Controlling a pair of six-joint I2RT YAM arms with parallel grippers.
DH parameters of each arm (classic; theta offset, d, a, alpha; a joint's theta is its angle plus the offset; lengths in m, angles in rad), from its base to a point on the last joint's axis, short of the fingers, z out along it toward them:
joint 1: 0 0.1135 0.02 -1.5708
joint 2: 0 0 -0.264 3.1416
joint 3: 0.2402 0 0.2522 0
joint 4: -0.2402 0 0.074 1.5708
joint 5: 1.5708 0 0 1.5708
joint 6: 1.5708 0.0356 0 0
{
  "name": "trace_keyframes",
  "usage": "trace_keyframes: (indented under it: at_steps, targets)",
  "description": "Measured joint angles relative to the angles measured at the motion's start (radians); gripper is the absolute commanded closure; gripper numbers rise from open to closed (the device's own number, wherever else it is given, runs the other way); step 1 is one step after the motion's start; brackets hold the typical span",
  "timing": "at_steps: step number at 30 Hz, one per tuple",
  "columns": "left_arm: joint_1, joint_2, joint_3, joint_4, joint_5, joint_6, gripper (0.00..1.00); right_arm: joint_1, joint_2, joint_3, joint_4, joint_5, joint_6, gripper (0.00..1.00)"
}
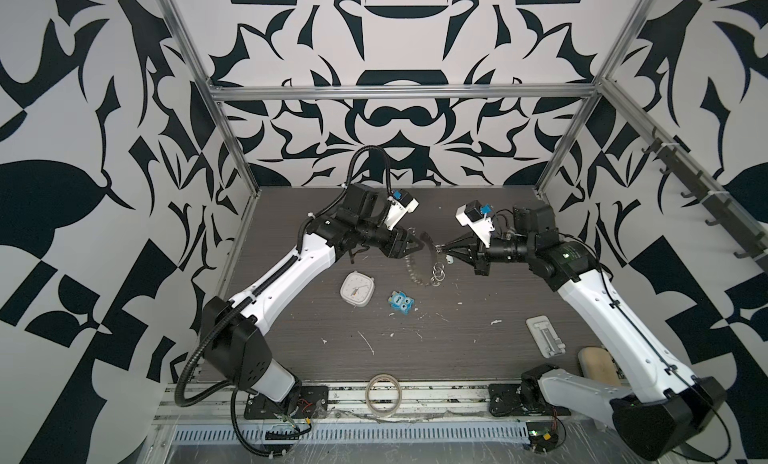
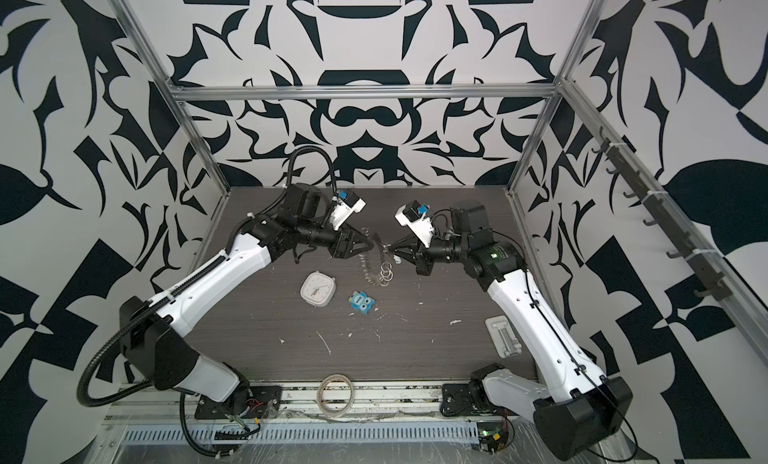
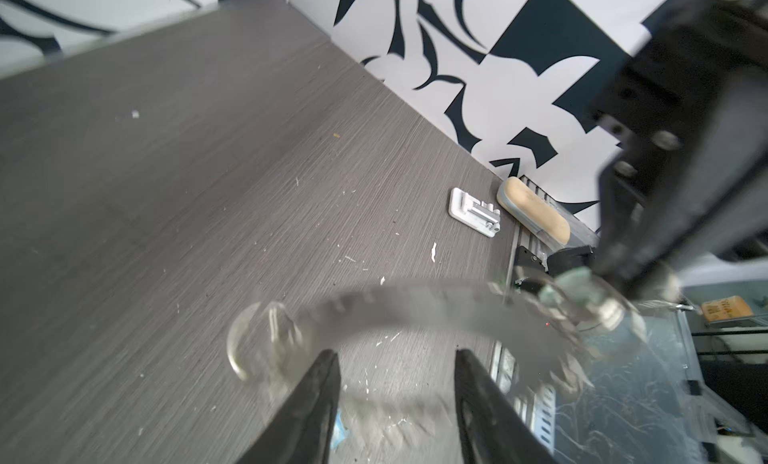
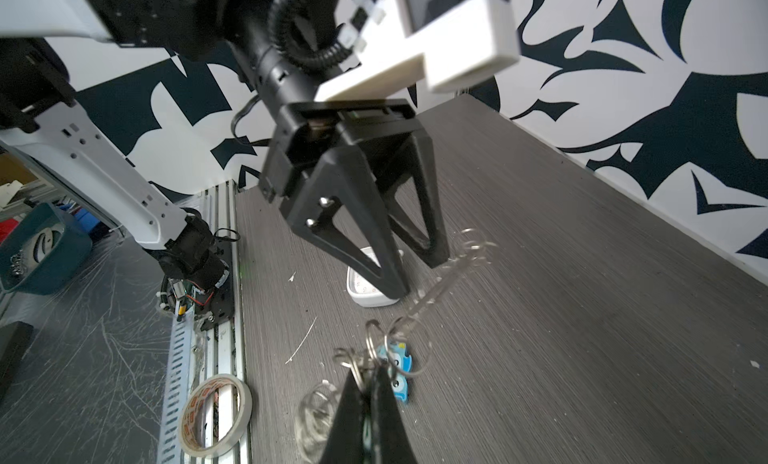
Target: Remove the keys from the keyring
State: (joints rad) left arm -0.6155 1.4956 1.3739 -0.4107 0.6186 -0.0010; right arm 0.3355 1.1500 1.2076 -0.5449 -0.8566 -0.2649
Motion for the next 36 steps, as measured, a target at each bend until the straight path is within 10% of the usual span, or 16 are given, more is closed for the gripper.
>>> trace_keyframes:
  at_steps: [36]
  targets:
    - [-0.178, -0.158, -0.436, 0.800, -0.069, 0.351, 0.74, -0.010, 0.029, 0.041, -0.058, 0.018, -0.050, 1.00]
